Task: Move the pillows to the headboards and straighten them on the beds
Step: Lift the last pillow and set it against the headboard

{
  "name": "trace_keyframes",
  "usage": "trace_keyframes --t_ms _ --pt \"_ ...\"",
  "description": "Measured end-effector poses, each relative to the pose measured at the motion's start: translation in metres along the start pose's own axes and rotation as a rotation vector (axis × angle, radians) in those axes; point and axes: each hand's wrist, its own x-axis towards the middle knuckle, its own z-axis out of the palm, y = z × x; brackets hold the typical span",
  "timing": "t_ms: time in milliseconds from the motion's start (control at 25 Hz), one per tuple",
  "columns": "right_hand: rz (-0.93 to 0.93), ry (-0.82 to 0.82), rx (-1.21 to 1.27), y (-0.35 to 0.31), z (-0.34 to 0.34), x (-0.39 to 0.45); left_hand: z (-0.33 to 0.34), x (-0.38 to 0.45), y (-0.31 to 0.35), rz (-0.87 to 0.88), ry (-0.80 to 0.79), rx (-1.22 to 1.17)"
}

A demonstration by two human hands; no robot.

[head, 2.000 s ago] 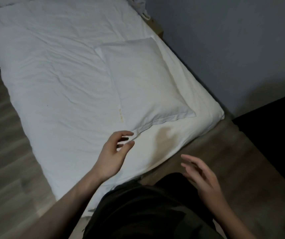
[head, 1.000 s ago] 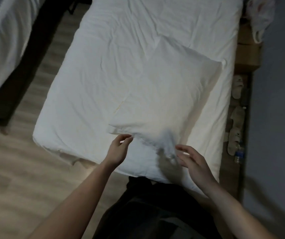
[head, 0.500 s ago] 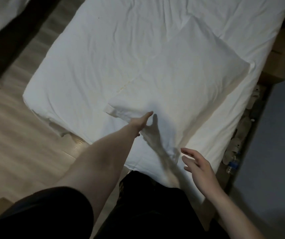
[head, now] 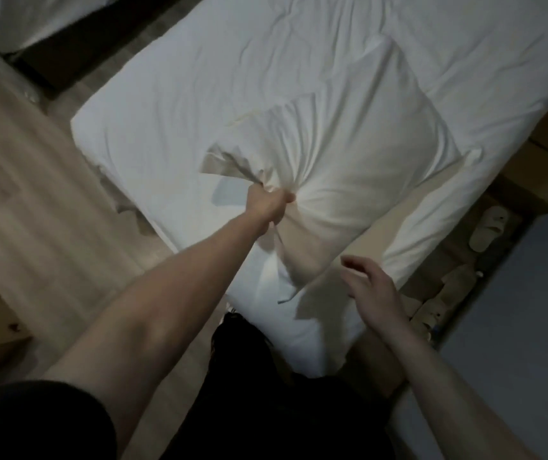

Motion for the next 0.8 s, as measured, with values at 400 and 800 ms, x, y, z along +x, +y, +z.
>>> trace_keyframes --t_ms 400,800 --pt "-0.374 -0.112 -0.299 -0.064 -0.055 -0.017 -0.084 -0.194 -0.055 0.209 -0.134 0.177" --pt "-0.458 -0.398 -0.748 -0.203 0.040 0.029 -0.129 -0.225 -0.060 0.376 -0.280 0.496"
